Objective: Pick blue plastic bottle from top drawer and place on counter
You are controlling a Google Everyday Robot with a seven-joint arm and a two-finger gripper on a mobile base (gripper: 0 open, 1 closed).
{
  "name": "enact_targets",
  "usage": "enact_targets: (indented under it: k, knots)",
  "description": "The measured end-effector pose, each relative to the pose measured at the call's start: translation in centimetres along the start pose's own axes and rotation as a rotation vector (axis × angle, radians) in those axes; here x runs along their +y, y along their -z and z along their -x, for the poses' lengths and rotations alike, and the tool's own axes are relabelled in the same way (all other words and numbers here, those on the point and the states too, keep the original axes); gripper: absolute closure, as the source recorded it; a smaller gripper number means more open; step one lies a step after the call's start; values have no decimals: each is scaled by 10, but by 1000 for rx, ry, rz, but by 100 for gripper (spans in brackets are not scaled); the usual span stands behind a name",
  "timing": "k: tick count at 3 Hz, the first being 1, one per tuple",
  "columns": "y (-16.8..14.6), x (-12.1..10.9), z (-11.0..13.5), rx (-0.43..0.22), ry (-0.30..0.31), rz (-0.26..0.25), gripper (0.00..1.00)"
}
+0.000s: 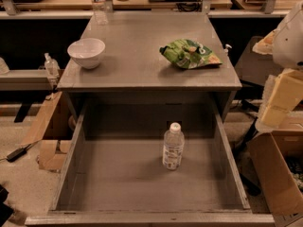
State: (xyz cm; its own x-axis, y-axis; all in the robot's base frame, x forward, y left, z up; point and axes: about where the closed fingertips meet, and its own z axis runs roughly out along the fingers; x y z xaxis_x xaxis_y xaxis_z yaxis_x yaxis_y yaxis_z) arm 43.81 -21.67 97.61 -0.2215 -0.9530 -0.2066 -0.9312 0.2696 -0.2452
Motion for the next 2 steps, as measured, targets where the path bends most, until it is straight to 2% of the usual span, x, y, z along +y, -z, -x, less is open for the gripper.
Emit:
enact_targets:
  k: [1,2]
  knots:
    - [0,0,0,0,0,0,0]
    - [-19,3,3,-85,-13,0,0]
